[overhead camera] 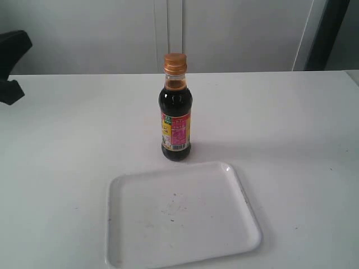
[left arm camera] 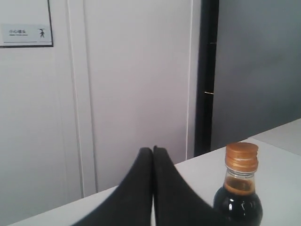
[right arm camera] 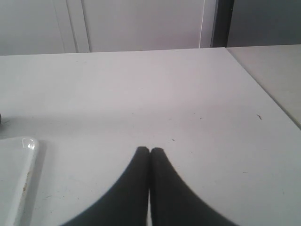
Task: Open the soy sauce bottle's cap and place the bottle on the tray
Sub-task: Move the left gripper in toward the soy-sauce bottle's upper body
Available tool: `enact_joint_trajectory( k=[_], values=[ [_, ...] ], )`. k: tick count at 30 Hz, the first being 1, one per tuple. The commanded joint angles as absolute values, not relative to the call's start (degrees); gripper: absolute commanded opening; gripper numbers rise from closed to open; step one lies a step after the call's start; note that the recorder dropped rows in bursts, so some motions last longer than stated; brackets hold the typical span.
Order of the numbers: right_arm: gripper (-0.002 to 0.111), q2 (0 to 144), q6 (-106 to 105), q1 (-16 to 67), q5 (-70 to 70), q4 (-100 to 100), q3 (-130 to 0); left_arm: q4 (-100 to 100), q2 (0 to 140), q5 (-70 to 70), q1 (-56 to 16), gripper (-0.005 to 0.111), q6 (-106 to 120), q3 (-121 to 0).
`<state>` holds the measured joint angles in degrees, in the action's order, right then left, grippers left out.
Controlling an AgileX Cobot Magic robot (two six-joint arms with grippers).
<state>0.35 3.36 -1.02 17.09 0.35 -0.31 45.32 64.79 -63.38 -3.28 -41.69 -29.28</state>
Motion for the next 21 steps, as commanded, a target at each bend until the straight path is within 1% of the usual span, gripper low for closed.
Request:
enact_joint_trajectory(
  k=[1,7,19,20,21],
  values=[
    [0.0,0.0,3.42,-1.17,16.58,0.33,0.0,47.83,69.27,-69.57,-3.59,0.0,-42.81,-31.71],
    [0.0,0.0,3.42,-1.17,16.58,0.33,0.0,50.07,74.86,-69.96,-4.26,0.0,-43.97,-34.8],
    [0.0,0.0,3.42,-1.17,16.58,0.33,0.0,52.32,83.49,-69.96,-12.51,0.0,-43.74,-43.93],
    [0.0,0.0,3.42,-1.17,16.58,0.33,0.0,52.32,84.01,-69.96,-12.77,0.002,-43.74,-44.63],
    [0.0,0.0,3.42,-1.17,16.58,0.33,0.0,52.44,84.5,-69.96,-13.3,0.006,-43.85,-45.22]
  ],
)
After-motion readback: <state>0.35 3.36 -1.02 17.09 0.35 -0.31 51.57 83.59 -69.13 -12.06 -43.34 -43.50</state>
